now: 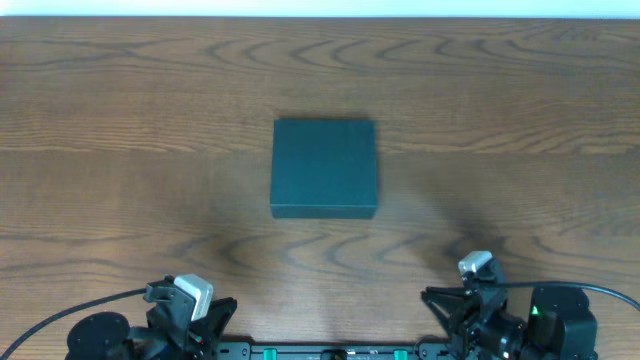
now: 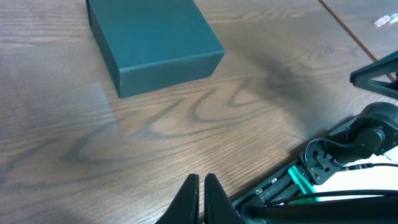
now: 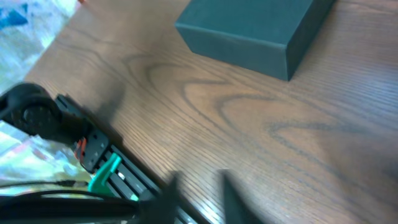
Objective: Pack container
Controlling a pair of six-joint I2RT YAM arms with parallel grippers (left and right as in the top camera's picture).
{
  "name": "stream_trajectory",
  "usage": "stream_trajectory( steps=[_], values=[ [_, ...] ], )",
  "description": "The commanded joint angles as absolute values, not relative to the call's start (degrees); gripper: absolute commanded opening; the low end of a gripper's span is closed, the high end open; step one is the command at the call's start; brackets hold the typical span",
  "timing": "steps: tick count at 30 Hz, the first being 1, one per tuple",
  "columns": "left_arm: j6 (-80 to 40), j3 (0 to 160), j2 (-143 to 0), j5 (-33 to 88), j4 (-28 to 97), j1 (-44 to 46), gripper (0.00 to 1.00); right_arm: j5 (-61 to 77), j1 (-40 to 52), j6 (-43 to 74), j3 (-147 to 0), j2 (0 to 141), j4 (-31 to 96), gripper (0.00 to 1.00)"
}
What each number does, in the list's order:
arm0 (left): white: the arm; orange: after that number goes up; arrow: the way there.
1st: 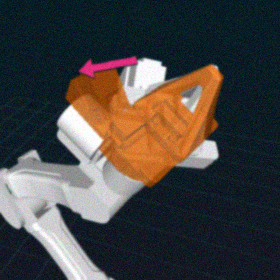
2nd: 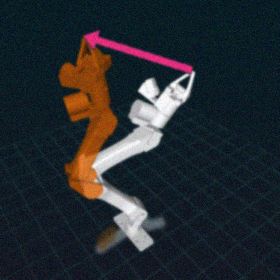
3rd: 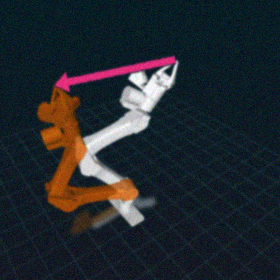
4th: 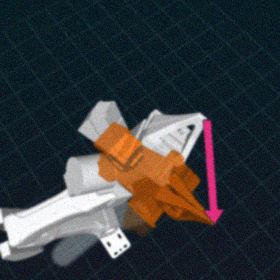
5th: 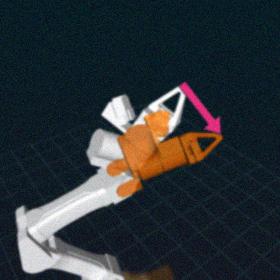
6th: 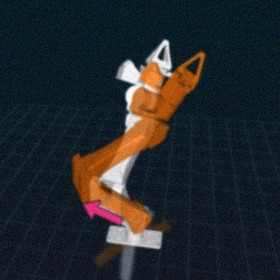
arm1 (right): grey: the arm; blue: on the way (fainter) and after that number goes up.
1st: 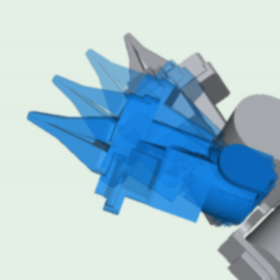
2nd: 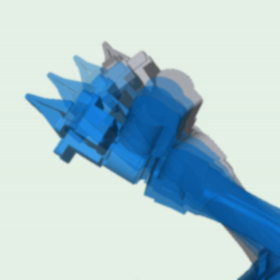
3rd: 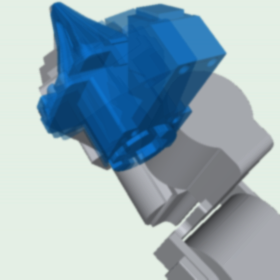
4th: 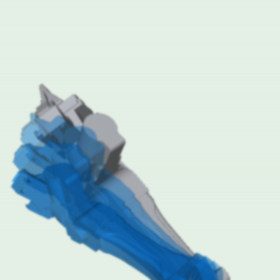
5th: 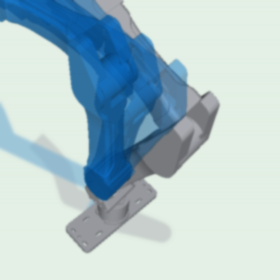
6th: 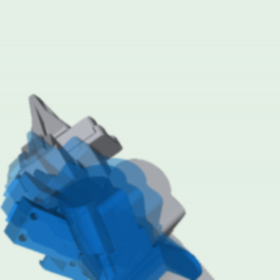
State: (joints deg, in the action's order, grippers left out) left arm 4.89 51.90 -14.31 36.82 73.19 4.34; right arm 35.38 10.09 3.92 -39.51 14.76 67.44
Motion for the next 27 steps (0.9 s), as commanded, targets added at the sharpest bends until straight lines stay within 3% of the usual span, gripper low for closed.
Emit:
stream_trajectory(
  steps=[1, 2, 27],
  values=[
    [3.77, 51.64, -13.74, 37.50, 73.03, 4.40, 0.54, 36.88, 10.57, 7.40, -39.16, 14.31, 67.13, 0.99],
    [3.79, 51.64, -13.74, 37.47, 73.03, 4.40, 0.95, 36.88, 10.57, 7.46, -39.13, 14.31, 67.11, 0.99],
    [3.84, 51.64, -13.74, 32.82, 73.97, 4.40, 0.95, 36.40, 10.57, 7.68, -38.98, 14.31, 65.58, 0.99]
  ],
)
